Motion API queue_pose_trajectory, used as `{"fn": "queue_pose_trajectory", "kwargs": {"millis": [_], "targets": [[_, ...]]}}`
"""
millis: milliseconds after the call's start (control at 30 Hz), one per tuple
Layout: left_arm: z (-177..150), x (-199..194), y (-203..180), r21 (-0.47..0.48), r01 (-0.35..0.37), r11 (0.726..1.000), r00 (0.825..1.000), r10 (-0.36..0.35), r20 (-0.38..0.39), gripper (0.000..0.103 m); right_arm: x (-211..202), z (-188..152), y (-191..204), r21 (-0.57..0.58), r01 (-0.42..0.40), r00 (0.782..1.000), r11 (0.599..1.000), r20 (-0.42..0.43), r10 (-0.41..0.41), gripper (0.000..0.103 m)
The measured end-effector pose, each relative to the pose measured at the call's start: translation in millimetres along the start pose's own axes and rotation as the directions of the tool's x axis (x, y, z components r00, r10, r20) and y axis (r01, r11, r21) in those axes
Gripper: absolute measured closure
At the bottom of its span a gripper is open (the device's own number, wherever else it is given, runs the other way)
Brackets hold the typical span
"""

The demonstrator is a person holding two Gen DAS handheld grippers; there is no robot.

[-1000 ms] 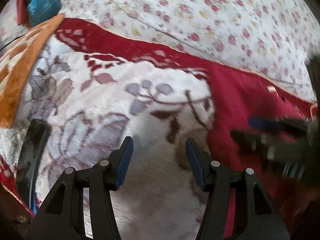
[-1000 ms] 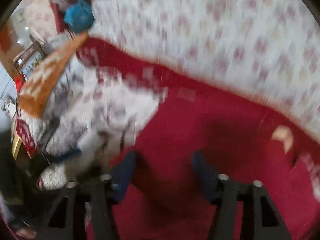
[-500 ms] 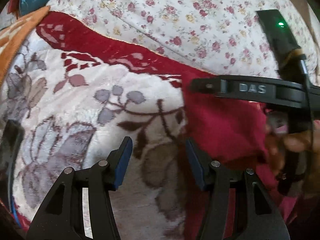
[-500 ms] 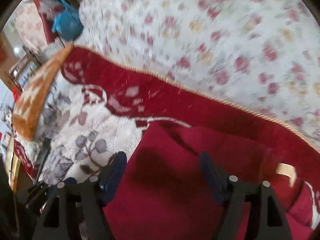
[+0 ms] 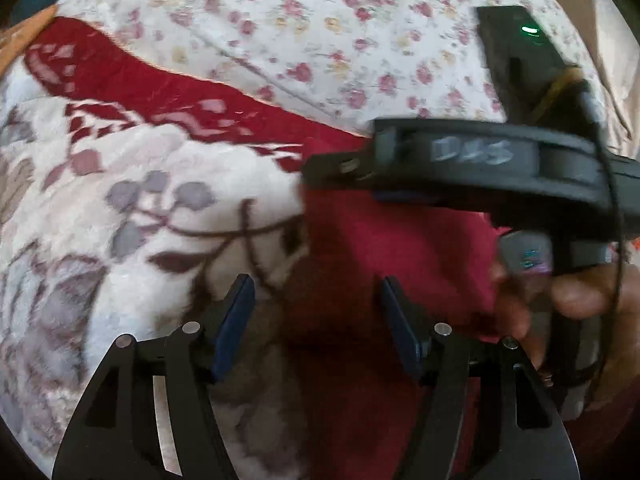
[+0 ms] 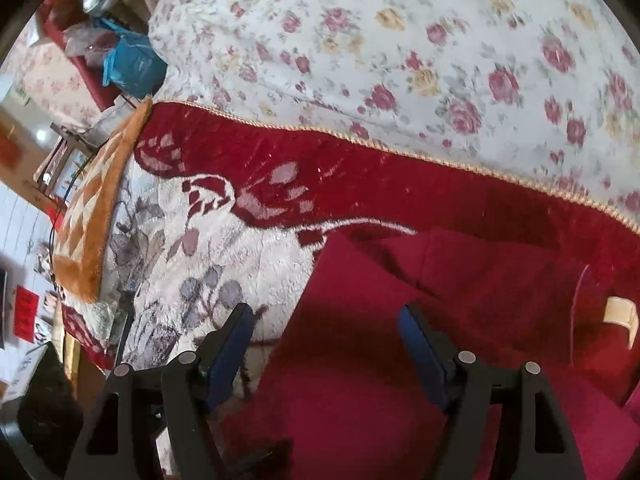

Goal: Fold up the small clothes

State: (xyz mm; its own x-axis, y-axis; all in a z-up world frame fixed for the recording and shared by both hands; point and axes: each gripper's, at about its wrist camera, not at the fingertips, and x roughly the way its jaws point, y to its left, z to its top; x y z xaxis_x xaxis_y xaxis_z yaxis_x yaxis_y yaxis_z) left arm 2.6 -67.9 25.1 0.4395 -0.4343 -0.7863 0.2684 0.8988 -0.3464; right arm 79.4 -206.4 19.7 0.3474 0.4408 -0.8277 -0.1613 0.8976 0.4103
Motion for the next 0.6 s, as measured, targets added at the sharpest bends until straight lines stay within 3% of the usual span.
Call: {"fn": "queue_pose_trajectory", "kwargs": {"millis": [67, 167, 200, 233, 300, 333, 400, 467, 500, 600], "targets": [[0.8, 6.2, -0.1, -0.003, 0.023, 1.0, 1.0, -0.023, -0.021, 0.074, 6.5, -1.1, 1.9, -0.008, 0.019, 1.0, 1.0, -0.023, -0.019, 0.03], [2.8, 3.1, 6.7, -0.038, 0.038, 0.999, 0.999, -0.038, -0.014, 0.085, 16.3, -4.1, 12.3, -0.059, 0.084, 0.996, 0.995, -0.016, -0.085, 0.029], [5.5, -3.2, 10.3, -0.053, 0.05, 0.997, 0.999, -0.05, -0.004, 0.089, 18.9, -5.9, 17.7, -0.093, 0.109, 0.994, 0.99, -0.008, -0.11, 0.036], [8.2, -10.2, 12.4, -0.059, 0.054, 0.997, 0.998, -0.053, 0.016, 0.09, 20.8, -7.7, 22.2, -0.127, 0.133, 0.991, 0.983, 0.002, -0.134, 0.057], [13.7, -28.0, 17.6, -0.066, 0.063, 0.996, 0.996, -0.059, 0.065, 0.092, 24.4, -9.8, 32.8, -0.173, 0.162, 0.987, 0.972, 0.01, -0.163, 0.068], [15.2, -34.3, 20.4, -0.067, 0.068, 0.995, 0.995, -0.062, 0.079, 0.092, 24.1, -9.7, 37.3, -0.178, 0.156, 0.988, 0.972, 0.013, -0.156, 0.08], [16.1, -42.7, 27.0, -0.067, 0.04, 0.997, 0.995, -0.034, 0.09, 0.098, 23.0, -6.5, 49.6, -0.183, 0.11, 0.994, 0.977, 0.026, -0.107, 0.088], [13.7, -39.8, 34.8, -0.065, -0.071, 0.995, 0.994, 0.076, 0.081, 0.103, 27.0, -3.5, 61.7, -0.189, 0.064, 0.998, 0.98, 0.033, -0.058, 0.089], [12.1, -37.5, 39.7, -0.075, -0.091, 0.993, 0.993, 0.096, 0.066, 0.103, 33.4, -2.6, 66.4, -0.188, 0.055, 0.998, 0.981, 0.028, -0.05, 0.089], [8.6, -30.4, 56.2, -0.157, -0.03, 0.987, 0.999, 0.033, 0.013, 0.103, 45.5, -3.9, 65.2, -0.119, 0.019, 1.0, 0.993, -0.002, -0.019, 0.089]]}}
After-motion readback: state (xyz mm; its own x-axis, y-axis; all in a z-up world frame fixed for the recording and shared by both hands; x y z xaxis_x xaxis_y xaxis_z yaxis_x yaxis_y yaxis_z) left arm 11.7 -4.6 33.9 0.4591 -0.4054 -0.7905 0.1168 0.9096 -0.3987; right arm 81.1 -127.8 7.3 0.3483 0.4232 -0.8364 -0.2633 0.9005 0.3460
